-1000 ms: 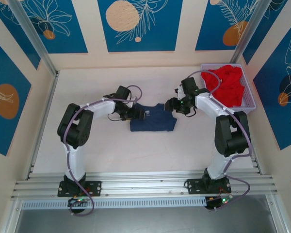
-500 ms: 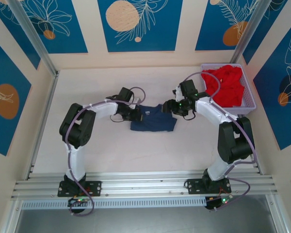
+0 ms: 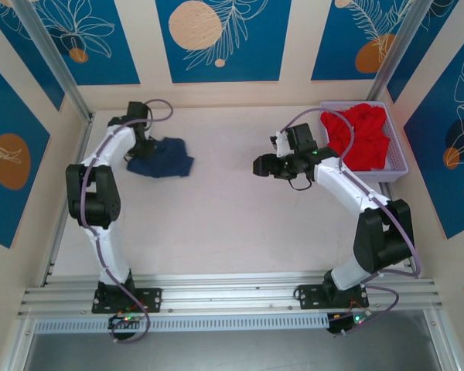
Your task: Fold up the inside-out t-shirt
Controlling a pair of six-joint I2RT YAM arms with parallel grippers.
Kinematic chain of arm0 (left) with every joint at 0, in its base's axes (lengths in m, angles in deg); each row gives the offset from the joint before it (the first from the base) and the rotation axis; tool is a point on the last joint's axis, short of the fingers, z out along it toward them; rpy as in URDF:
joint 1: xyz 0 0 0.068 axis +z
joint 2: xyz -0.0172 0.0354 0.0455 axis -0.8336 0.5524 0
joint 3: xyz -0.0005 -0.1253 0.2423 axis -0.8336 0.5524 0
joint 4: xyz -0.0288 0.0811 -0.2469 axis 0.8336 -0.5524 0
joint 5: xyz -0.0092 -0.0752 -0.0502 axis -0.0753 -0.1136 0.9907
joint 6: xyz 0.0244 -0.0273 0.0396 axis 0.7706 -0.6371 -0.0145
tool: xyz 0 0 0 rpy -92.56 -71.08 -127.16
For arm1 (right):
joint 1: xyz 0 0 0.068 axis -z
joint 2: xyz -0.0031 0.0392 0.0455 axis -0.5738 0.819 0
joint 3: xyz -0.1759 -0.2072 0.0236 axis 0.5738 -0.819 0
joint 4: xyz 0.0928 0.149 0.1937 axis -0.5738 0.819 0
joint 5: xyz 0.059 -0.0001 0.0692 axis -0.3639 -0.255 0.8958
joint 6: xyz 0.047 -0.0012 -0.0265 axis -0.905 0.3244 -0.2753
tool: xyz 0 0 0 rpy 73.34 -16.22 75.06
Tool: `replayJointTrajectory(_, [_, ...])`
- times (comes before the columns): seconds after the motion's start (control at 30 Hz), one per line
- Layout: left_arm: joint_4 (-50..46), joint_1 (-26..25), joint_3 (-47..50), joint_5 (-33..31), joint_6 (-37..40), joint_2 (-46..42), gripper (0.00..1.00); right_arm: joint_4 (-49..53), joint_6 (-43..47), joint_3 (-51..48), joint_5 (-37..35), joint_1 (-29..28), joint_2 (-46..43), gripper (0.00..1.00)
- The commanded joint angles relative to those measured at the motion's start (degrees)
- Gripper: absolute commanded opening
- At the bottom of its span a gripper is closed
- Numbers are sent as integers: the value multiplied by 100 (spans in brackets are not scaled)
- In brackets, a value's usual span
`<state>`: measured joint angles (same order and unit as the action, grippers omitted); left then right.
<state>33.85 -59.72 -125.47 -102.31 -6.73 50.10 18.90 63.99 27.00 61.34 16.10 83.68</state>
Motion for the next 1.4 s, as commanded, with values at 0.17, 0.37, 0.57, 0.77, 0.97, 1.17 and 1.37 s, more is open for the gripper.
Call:
replayJointTrajectory(0.17, [-785, 881, -1889, -2460, 1299, 1611, 12, 236, 34, 398, 239, -7, 429, 66])
replayJointTrajectory(0.37, [-1028, 1080, -2601, -2795, 548, 1889, 69, 427, 214, 289, -401, -20, 235, 68])
replayJointTrajectory(0.57, [-175, 932, -696, -1472, -833, 16, 88, 360, 649, -24, -1955, -92, -373, 83])
replayJointTrajectory(0.77, [1877, 581, 2695, -7, -1647, -2805, 100, -207, 774, -663, -3221, -107, -1118, 99])
replayJointTrajectory(0.97, [3663, 415, 5493, 497, -2002, -5079, 100, -1632, 996, -1755, -4263, 15, -1360, 99])
replayJointTrajectory(1.17, [6019, 395, 7433, 540, -1520, -5757, 100, -5272, 1797, -3755, -4189, 206, -1404, 99])
replayJointTrajectory(1.37, [7780, 386, 8009, 953, -1360, -4879, 100, -6506, 2224, -4104, -3828, 391, -614, 99])
